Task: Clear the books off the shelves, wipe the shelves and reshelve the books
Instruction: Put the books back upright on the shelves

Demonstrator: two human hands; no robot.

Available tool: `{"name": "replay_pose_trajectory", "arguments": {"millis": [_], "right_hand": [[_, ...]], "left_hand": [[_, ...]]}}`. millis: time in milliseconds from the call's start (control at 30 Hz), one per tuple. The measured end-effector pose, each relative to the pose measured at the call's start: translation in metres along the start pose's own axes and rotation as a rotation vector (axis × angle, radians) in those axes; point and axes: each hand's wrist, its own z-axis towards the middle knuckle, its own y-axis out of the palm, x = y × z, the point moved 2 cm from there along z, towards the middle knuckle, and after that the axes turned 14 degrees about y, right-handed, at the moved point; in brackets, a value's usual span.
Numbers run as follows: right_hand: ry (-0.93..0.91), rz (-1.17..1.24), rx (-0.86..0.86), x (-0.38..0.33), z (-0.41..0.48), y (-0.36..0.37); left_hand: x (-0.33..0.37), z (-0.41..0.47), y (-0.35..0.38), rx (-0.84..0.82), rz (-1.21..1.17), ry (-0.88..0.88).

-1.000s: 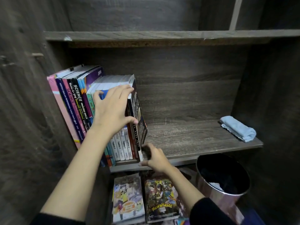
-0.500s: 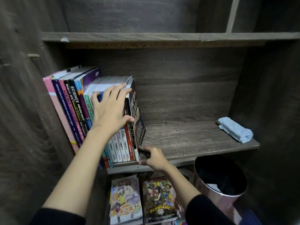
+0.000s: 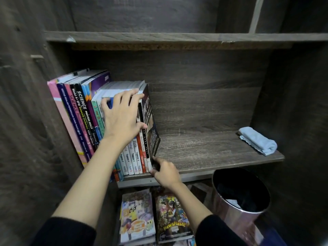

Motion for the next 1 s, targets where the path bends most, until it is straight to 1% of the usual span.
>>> {"name": "replay_pose_trajectory", "arguments": {"millis": [367,700,867,1000], "right_hand": [[0.030,0.003,0.070,-0.005,-0.001,0.002],[0.048,0.010,0.096,-0.003,0.002,0.003],[0.054,0.095,0.017,0.003,0.010,0.004],[-0.005,0.201,-0.080,0.010,0.007,0.000]], "left_hand": [[0.003,0.001,0.004,0.031,0.019,-0.016],[0.008,0.002,0.007,0.050,0.036,-0.041],[0.009,0.002,0.010,0.050,0.033,-0.050],[0.011,0.001,0.011,0.030,0.008,-0.070]]}}
